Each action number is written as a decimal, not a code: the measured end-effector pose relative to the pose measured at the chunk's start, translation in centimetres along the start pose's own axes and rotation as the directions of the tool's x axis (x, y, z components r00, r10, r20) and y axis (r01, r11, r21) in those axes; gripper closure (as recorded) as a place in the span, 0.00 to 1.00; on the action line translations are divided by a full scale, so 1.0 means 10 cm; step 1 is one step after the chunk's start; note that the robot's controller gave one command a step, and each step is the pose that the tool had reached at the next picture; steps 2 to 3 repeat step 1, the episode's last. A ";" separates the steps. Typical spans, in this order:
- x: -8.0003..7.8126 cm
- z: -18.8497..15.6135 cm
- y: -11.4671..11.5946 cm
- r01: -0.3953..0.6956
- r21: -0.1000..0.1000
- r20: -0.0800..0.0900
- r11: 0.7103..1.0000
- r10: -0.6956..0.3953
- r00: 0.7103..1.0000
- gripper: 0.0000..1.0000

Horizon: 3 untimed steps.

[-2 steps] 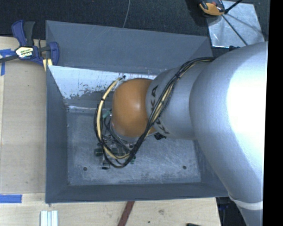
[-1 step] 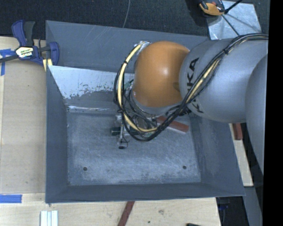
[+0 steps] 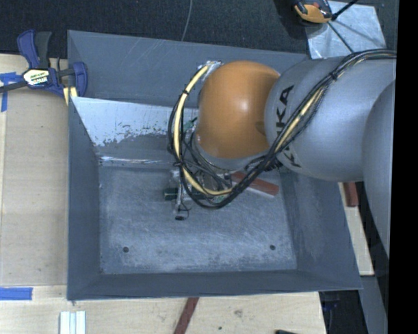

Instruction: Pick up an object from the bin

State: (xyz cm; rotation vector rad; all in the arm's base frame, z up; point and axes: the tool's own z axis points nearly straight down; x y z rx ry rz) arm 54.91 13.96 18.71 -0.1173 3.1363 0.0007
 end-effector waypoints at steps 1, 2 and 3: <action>0.04 -0.91 -0.38 -0.014 0.000 0.000 1.000 0.014 1.000 1.00; 0.04 -0.91 -0.38 -0.014 0.000 0.000 1.000 0.014 1.000 1.00; 0.04 -0.91 -0.38 -0.014 0.000 0.000 1.000 0.014 1.000 1.00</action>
Offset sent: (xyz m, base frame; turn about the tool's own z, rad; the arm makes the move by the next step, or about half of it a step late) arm 0.0000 0.0000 0.0000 0.0000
